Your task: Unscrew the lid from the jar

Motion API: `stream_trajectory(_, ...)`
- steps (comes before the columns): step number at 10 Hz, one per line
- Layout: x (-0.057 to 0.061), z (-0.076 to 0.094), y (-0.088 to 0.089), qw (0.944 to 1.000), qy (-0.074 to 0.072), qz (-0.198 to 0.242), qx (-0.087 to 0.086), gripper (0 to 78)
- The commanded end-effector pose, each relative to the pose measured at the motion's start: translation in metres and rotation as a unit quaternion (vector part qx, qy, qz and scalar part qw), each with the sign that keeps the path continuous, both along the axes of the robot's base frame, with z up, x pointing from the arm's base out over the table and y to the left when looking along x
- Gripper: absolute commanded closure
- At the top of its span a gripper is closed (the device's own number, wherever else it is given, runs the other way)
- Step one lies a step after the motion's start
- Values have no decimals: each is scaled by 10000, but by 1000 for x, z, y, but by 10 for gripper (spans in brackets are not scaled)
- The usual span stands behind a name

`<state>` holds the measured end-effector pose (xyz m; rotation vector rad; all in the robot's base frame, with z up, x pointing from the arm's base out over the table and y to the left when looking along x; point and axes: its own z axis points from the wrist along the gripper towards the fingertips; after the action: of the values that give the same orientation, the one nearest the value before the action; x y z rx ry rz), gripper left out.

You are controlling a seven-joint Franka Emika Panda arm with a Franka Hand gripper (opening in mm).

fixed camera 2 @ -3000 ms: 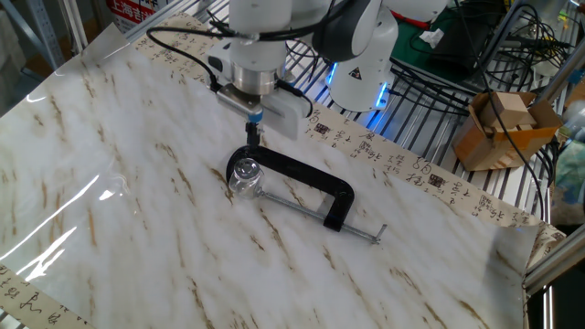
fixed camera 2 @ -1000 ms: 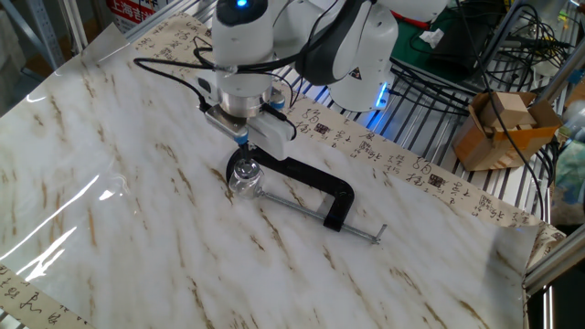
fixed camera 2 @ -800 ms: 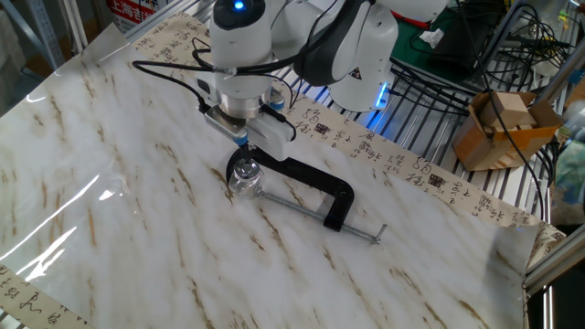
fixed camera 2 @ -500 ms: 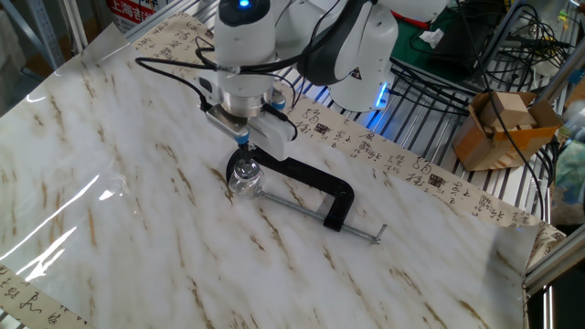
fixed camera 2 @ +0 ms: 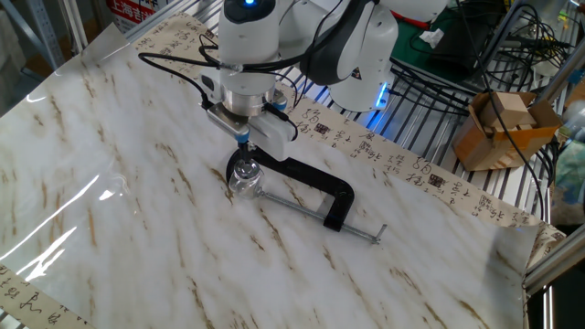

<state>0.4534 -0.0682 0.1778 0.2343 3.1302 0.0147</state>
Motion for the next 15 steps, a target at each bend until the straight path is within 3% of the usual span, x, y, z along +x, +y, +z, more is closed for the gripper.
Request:
stream_trajectory(1, 1, 1, 0, 10000, -14, 13, 7, 776)
stream_trajectory(2, 1, 1, 0, 10000, -14, 13, 7, 2)
stream_trajectory(14, 1, 1, 0, 10000, -14, 13, 7, 2)
stream_trajectory(15, -4, -22, 12, 9999, -56, -93, 59, 2)
